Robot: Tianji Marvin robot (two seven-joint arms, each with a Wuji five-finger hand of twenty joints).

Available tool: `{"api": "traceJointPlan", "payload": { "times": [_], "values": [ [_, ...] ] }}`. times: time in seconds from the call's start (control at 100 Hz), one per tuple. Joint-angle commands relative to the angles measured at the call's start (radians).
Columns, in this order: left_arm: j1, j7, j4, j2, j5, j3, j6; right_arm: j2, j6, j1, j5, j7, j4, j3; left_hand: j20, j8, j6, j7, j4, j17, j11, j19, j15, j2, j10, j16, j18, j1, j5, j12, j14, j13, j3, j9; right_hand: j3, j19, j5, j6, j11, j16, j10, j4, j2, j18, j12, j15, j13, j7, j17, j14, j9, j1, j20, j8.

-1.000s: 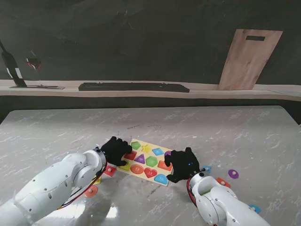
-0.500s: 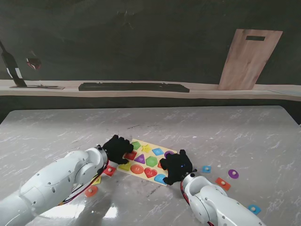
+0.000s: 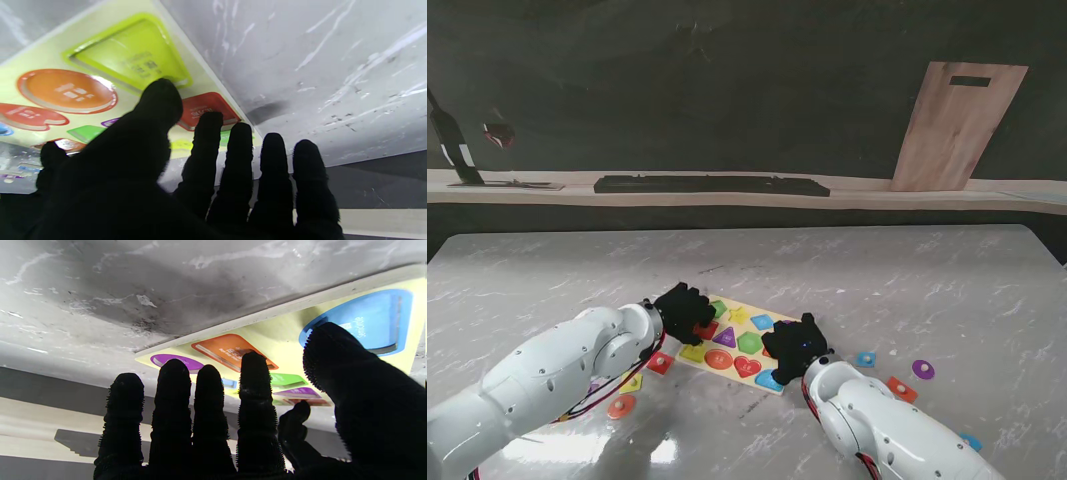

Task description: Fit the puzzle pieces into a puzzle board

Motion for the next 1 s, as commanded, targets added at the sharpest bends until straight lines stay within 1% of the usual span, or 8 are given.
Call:
{"api": "traceJointPlan", "payload": {
  "times": [0.0, 0.05, 0.12, 0.23, 0.43, 0.55, 0.75, 0.99],
  "values": [
    [0.044, -0.033, -0.021, 0.014, 0.012, -0.004, -0.002, 0.000, 0.007, -0.010, -0.003, 0.012, 0.027, -0.010, -0.021, -0.031, -0.075, 0.043, -0.008, -0.001, 0.027, 0.029, 0.020, -0.059, -0.006, 0.019, 0.045, 0.064, 0.104, 0.021, -0.020, 0.026, -0.007, 0.025, 0.037, 0.029, 0.072, -0.031, 0.035, 0.016, 0.009, 0.010, -0.031, 0.023, 0.018, 0.037, 0.032, -0.021, 0.000, -0.006, 0.031, 0.041, 0.028, -0.068],
    [0.062, -0.053, -0.047, 0.022, 0.022, -0.023, -0.005, -0.001, 0.012, -0.004, -0.002, 0.013, 0.034, -0.013, -0.024, -0.045, -0.075, 0.083, -0.006, -0.002, 0.026, 0.029, 0.018, -0.064, -0.008, 0.018, 0.045, 0.058, 0.111, 0.028, -0.020, 0.031, 0.000, 0.040, 0.037, 0.029, 0.067, -0.029, 0.034, 0.016, 0.007, 0.011, -0.022, 0.023, 0.018, 0.037, 0.031, -0.025, 0.000, -0.007, 0.030, 0.039, 0.028, -0.073],
    [0.087, -0.085, -0.082, 0.032, 0.031, -0.050, -0.010, -0.002, 0.018, 0.010, 0.001, 0.013, 0.047, -0.020, -0.025, -0.037, -0.075, 0.105, -0.008, -0.003, 0.029, 0.028, 0.018, -0.066, -0.012, 0.017, 0.043, 0.049, 0.117, 0.031, -0.022, 0.034, -0.005, 0.052, 0.034, 0.029, 0.052, -0.025, 0.034, 0.015, 0.005, 0.022, -0.004, 0.021, 0.019, 0.036, 0.031, -0.031, 0.002, -0.010, 0.029, 0.030, 0.028, -0.071],
    [0.119, -0.123, -0.123, 0.041, 0.035, -0.084, -0.009, -0.005, 0.027, 0.040, 0.010, 0.007, 0.074, -0.041, -0.027, -0.024, -0.078, 0.134, -0.009, -0.004, 0.031, 0.026, 0.017, -0.065, -0.012, 0.016, 0.044, 0.045, 0.127, 0.033, -0.021, 0.039, -0.010, 0.066, 0.022, 0.030, 0.041, -0.027, 0.033, 0.014, 0.001, 0.030, 0.003, 0.019, 0.019, 0.035, 0.032, -0.035, 0.004, -0.015, 0.027, 0.017, 0.029, -0.063],
    [0.145, -0.151, -0.153, 0.041, 0.010, -0.111, 0.003, -0.016, 0.052, 0.091, 0.040, -0.003, 0.119, -0.076, -0.029, -0.027, -0.077, 0.144, -0.007, -0.007, 0.027, 0.023, 0.011, -0.054, -0.009, 0.013, 0.048, 0.052, 0.132, 0.033, -0.017, 0.040, -0.014, 0.068, 0.010, 0.030, 0.031, -0.030, 0.033, 0.013, -0.006, 0.035, 0.019, 0.013, 0.021, 0.035, 0.033, -0.037, 0.009, -0.022, 0.026, 0.016, 0.028, -0.052],
    [0.152, -0.152, -0.167, 0.041, 0.012, -0.119, 0.001, -0.021, 0.052, 0.116, 0.052, -0.015, 0.144, -0.091, -0.030, -0.028, -0.077, 0.147, -0.007, -0.008, 0.025, 0.021, 0.007, -0.050, -0.006, 0.011, 0.048, 0.053, 0.131, 0.033, -0.014, 0.041, -0.019, 0.068, 0.004, 0.029, 0.026, -0.033, 0.033, 0.012, -0.010, 0.037, 0.030, 0.011, 0.022, 0.035, 0.035, -0.036, 0.010, -0.026, 0.026, 0.019, 0.027, -0.046],
    [0.166, -0.155, -0.189, 0.042, 0.019, -0.138, 0.004, -0.022, 0.049, 0.131, 0.055, -0.003, 0.147, -0.090, -0.031, -0.028, -0.073, 0.150, -0.005, -0.007, 0.021, 0.022, 0.005, -0.042, -0.005, 0.010, 0.049, 0.057, 0.131, 0.032, -0.014, 0.042, -0.028, 0.071, -0.003, 0.029, 0.021, -0.038, 0.032, 0.010, -0.015, 0.038, 0.048, 0.008, 0.022, 0.034, 0.036, -0.036, 0.013, -0.032, 0.026, 0.020, 0.026, -0.041],
    [0.207, -0.187, -0.242, 0.045, 0.003, -0.178, 0.007, -0.020, 0.035, 0.131, 0.059, -0.002, 0.151, -0.082, -0.031, -0.028, -0.072, 0.151, -0.003, -0.007, 0.018, 0.022, 0.002, -0.034, -0.002, 0.010, 0.049, 0.063, 0.133, 0.032, -0.011, 0.043, -0.041, 0.073, -0.015, 0.028, 0.015, -0.044, 0.031, 0.007, -0.019, 0.029, 0.064, 0.005, 0.021, 0.034, 0.037, -0.038, 0.015, -0.037, 0.026, 0.025, 0.024, -0.049]
  ]
}}
